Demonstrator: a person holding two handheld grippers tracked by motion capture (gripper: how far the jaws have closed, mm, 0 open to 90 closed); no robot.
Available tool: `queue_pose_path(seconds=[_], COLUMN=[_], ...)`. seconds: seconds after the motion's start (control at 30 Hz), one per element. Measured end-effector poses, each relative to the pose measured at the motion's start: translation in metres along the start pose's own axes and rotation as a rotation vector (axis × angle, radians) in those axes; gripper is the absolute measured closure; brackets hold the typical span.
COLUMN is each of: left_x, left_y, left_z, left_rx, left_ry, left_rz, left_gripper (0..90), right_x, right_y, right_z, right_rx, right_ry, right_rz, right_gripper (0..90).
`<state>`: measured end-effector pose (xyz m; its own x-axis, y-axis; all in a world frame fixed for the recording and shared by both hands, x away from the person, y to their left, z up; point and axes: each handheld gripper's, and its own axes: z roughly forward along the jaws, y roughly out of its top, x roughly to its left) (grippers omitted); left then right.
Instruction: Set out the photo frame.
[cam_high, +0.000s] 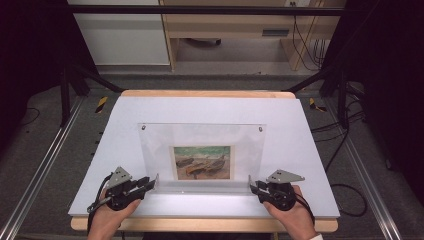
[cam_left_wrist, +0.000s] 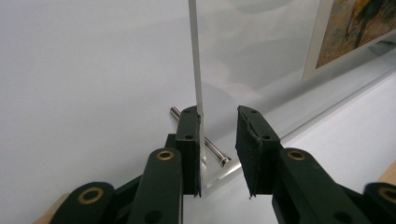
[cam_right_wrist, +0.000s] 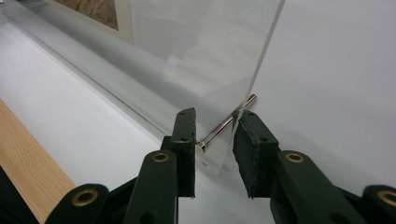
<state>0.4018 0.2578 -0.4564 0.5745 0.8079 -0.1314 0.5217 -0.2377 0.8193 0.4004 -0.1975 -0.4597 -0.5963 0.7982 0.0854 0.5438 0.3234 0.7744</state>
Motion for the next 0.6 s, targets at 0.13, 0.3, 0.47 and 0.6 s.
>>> queue_pose_path(seconds=[0.13,0.3,0.47,0.6], left_x=[-0.0014,-0.0033,-0.0038,-0.0043], left_y=[-0.002,-0.0037,-0.0037,-0.0031], left_z=[-0.0005,-0.0012,-0.0014,-0.0038], left_rx=[0.015,0.036,0.03,0.009], left_ry=[0.001,0.004,0.009,-0.007], left_rz=[0.017,0.056,0.058,0.048], left_gripper=[69.9,69.4,69.9,64.8], right_x=[0.0014,0.0023,0.002,0.0032], right_y=[-0.0023,-0.0049,-0.0056,-0.0062], right_z=[0.0001,0.0004,0.0,-0.001], right_rx=[0.01,0.036,0.034,0.035], right_ry=[0.004,0.007,0.009,0.009], right_rz=[0.004,-0.004,-0.007,-0.009], right_gripper=[70.6,70.8,71.3,66.8])
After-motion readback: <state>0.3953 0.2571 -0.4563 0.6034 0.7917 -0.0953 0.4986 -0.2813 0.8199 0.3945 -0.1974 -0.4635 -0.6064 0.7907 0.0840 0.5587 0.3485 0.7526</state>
